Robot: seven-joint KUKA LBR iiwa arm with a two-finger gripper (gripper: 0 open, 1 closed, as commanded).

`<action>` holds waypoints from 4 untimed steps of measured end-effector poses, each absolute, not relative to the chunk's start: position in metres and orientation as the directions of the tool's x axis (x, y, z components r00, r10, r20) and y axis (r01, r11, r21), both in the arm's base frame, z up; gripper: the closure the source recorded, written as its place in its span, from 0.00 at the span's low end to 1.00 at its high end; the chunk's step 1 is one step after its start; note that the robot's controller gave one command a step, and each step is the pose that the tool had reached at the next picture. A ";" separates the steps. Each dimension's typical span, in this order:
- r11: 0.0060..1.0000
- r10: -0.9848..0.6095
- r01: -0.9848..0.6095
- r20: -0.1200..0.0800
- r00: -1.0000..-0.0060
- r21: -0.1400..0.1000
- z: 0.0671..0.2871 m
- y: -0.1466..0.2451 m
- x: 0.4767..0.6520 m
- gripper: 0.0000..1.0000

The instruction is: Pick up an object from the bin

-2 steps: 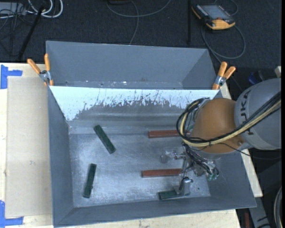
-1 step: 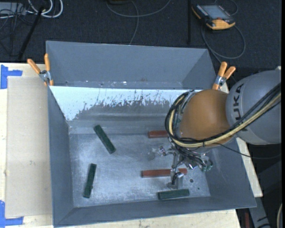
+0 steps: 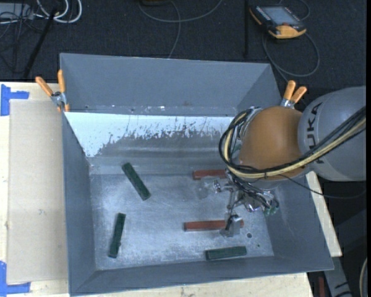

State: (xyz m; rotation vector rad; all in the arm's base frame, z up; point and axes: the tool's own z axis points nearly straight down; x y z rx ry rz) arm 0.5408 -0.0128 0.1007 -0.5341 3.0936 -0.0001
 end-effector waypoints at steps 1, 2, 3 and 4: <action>0.943 -0.332 -0.332 0.003 -0.943 0.003 0.068 0.016 0.519 0.00; 0.953 -0.302 -0.302 -0.002 -0.953 -0.001 0.070 -0.002 0.538 0.00; 0.952 -0.306 -0.306 -0.001 -0.952 0.000 0.070 -0.001 0.537 1.00; 0.952 -0.307 -0.307 -0.001 -0.952 0.000 0.081 0.000 0.538 1.00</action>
Offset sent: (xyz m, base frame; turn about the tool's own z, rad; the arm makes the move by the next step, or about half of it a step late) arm -0.0204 0.0264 -0.0307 0.0065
